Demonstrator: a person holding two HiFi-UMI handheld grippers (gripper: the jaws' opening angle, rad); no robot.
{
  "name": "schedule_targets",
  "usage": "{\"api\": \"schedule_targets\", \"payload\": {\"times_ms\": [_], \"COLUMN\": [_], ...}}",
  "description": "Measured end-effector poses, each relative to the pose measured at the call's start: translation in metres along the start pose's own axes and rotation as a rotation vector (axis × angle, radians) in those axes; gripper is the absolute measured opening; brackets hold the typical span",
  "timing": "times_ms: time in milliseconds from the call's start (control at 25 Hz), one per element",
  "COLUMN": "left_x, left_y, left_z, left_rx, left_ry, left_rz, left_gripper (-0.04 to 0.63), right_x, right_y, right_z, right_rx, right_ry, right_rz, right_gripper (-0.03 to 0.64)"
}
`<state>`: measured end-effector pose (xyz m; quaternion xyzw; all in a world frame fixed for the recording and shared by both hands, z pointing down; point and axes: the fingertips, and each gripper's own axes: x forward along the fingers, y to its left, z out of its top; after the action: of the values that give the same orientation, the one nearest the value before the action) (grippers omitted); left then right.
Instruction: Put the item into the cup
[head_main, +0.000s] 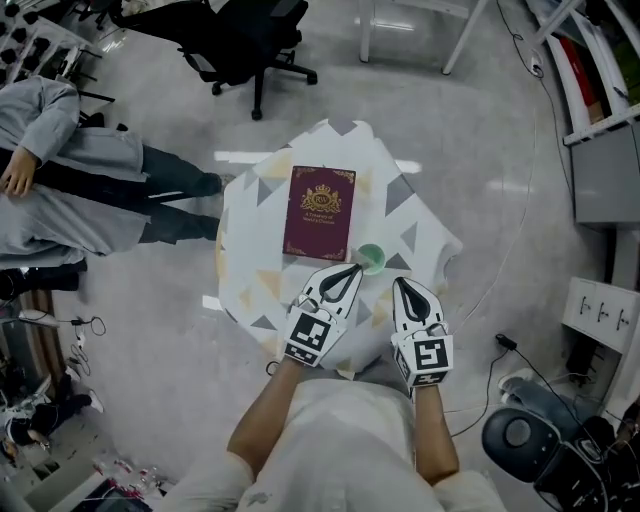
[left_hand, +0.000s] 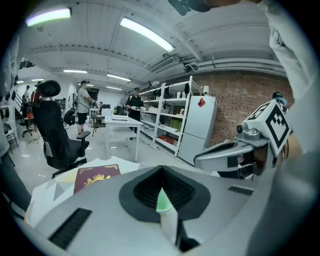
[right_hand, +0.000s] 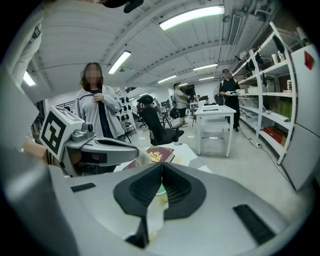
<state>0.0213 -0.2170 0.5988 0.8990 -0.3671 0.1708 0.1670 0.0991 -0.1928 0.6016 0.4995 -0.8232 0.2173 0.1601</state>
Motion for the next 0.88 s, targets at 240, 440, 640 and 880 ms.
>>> {"api": "schedule_targets", "payload": {"times_ms": [240,440,640,880], "left_x": [0.018,0.027,0.036,0.047], "left_y": [-0.001,-0.001,-0.001,-0.001], "left_z": [-0.019,-0.035,-0.048,-0.061], "left_rx": [0.003,0.001,-0.002,0.001], "left_ry": [0.051,0.092,0.128,0.168], "left_rz": [-0.008,-0.013,-0.018,-0.028], "left_gripper": [0.012,0.012,0.012,0.012], "right_x": [0.008,0.013,0.014,0.016], "right_y": [-0.009,-0.014,-0.018,-0.023], "right_z": [-0.01,-0.017,-0.024,-0.031], "right_rx": [0.014,0.022,0.029,0.039], "right_ry": [0.019,0.035,0.05,0.061], "right_rz": [0.01,0.012,0.014,0.01], "right_gripper": [0.008,0.009,0.009,0.009]}}
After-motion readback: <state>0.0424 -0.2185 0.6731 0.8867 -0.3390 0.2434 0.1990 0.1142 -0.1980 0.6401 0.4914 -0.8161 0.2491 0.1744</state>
